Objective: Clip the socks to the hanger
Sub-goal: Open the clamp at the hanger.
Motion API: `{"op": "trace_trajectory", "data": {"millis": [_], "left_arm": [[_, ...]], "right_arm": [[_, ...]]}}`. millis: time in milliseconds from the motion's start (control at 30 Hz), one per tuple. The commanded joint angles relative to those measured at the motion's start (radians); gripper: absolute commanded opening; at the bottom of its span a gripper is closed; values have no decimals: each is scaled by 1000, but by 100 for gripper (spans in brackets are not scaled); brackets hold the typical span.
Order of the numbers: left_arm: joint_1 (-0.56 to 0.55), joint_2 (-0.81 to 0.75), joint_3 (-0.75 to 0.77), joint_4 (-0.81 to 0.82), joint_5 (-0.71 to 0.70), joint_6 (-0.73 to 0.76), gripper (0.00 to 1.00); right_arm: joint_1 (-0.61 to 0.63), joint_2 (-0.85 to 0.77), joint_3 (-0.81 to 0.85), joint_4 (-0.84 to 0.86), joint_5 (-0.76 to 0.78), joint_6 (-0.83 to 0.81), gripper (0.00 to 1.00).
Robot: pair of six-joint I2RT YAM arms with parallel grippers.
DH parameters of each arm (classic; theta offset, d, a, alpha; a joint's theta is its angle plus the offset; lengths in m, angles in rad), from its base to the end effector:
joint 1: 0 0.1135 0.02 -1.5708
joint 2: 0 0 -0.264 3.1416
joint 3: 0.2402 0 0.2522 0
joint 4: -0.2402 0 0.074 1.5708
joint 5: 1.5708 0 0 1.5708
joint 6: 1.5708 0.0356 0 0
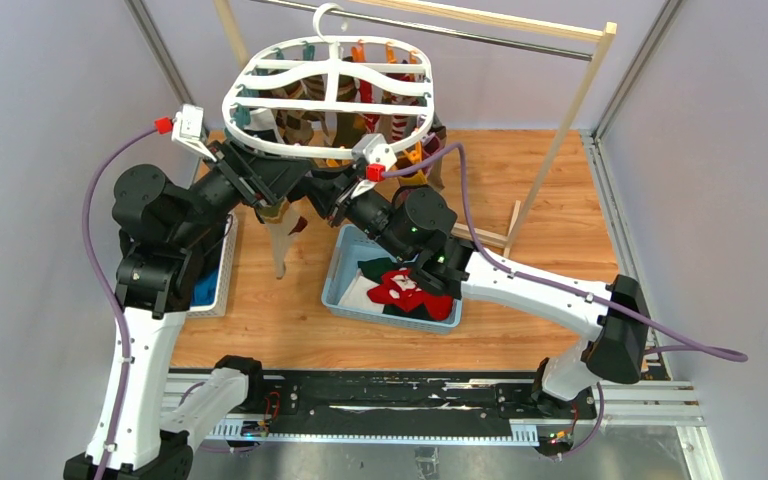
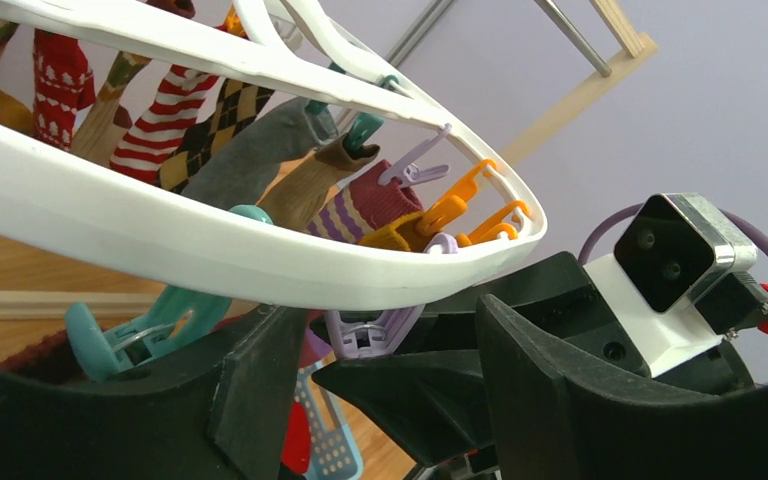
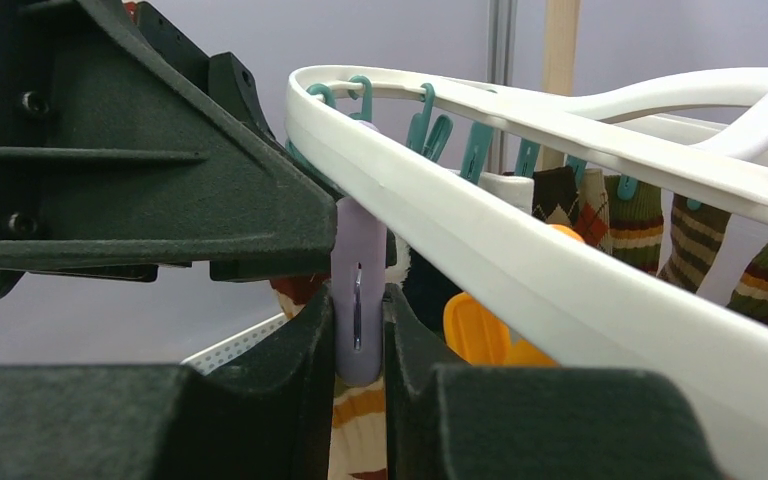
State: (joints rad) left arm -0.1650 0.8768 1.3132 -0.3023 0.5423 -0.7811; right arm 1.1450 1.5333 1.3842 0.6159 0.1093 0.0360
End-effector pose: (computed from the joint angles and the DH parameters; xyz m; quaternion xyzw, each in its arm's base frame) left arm 0.1463 -0.0430 0.4883 -0.0001 0.6654 -0.4874 0.5654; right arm 0.1518 0.3253 0.4495 -0.2361 0.4696 0.4496 0.7222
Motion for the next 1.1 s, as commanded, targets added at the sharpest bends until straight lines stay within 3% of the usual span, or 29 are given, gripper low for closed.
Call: {"op": "trace_trajectory", "data": {"millis": [0,400,533,633,700,800,900,1000,1067], "left_arm": [[-1,2,8,-12,-8,14,64],[0,39,39,-90,-23,79,51],[1,38,44,-97,-63,84,39],[0,42,52,-97,-67,88,25],[1,45,58,-98,-70,91,17],[0,45,59,-101,-72,96,10],[0,43,60,-108,-69,101,7],[0,40,60,-108,-62,106,6],[0,38,67,-115,-60,114,5]], "right_arm": [[31,22,38,-6,-26,-16,0],[36,38,56,-35,2,-32,0],[39,44,66,-48,8,-32,2],[41,38,58,-61,23,-31,15],[41,22,42,-67,42,-31,29],[39,-24,-10,-81,69,-52,71],[39,-95,-95,-115,88,-46,76],[17,-172,-175,-158,133,118,78],[15,-234,-205,-278,232,217,79]]}}
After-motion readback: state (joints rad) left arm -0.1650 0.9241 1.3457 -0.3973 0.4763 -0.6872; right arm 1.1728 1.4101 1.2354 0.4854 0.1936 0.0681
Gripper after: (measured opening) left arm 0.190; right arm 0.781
